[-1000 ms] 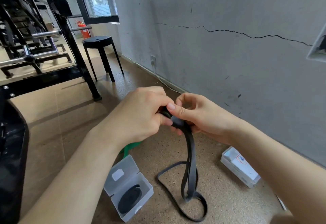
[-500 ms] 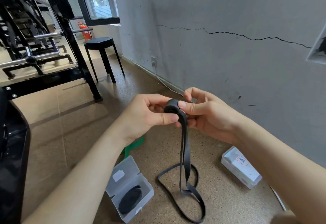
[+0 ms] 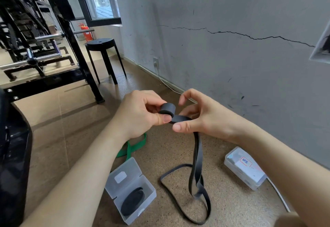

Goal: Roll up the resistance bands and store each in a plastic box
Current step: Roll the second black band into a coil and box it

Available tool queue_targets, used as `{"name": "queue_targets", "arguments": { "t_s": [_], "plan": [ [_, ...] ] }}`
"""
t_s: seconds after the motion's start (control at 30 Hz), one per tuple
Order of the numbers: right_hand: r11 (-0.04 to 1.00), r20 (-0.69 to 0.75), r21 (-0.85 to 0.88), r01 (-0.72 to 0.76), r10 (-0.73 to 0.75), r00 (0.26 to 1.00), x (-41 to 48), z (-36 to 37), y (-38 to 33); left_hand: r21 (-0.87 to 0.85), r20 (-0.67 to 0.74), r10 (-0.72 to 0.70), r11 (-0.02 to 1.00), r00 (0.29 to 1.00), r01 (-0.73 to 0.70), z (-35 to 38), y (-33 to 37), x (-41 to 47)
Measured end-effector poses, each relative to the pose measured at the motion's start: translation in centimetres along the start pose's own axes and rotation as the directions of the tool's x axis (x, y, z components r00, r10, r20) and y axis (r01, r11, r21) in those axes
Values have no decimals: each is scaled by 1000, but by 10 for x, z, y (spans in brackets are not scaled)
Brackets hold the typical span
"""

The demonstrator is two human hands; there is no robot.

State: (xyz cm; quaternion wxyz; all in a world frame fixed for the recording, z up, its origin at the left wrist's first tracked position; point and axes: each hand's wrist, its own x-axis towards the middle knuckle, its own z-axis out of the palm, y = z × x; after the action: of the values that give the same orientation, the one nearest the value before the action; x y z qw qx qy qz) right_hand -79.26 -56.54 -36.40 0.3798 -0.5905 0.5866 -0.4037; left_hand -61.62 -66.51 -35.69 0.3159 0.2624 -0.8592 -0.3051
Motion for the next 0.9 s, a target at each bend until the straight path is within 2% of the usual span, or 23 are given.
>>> {"name": "queue_targets", "arguments": {
  "t_s": [0.07, 0.17, 0.27, 0.37, 0.5, 0.57, 0.67, 0.73, 0.8, 0.83, 0.9],
  "plan": [
    [986, -119, -153, 71, -90, 989, 2, 4, 1, 91, -20, 19, 996, 1000, -17, 0, 2, 1],
    [959, -179, -257, 119, -168, 969, 3, 7, 0, 220, -43, 51, 975, 998, -40, -1, 5, 3],
    [948, -200, -286, 139, -201, 959, 3, 8, -2, 332, -32, 72, 941, 997, -58, -3, 4, 4],
    [924, -235, -319, 212, -294, 926, 1, 13, -4, 424, 15, 106, 900, 994, -102, -2, 8, 3],
    [893, -269, -381, 239, -355, 896, 1, 20, -5, 597, 79, 97, 793, 992, -125, 3, 16, 3],
    [889, -275, -386, 246, -366, 889, 3, 20, -5, 609, 76, 87, 785, 993, -115, 4, 15, 3],
    [912, -297, -345, 224, -332, 895, 4, 17, -5, 444, 7, 55, 895, 998, -53, 4, 10, 2],
    [942, -323, -265, 205, -288, 902, 5, 15, -6, 274, -27, -40, 961, 999, 46, 6, 5, 1],
    [975, -371, -99, 197, -219, 902, 6, 12, -7, -50, 1, -164, 985, 986, 164, 11, 3, -1],
    [979, -396, 13, 205, -183, 900, 7, 10, -8, -271, 29, -215, 938, 976, 215, 15, 3, -2],
    [945, -429, 221, 243, -129, 894, 6, 8, -11, -597, 68, -299, 752, 952, 279, 23, 3, -3]
  ]
}}
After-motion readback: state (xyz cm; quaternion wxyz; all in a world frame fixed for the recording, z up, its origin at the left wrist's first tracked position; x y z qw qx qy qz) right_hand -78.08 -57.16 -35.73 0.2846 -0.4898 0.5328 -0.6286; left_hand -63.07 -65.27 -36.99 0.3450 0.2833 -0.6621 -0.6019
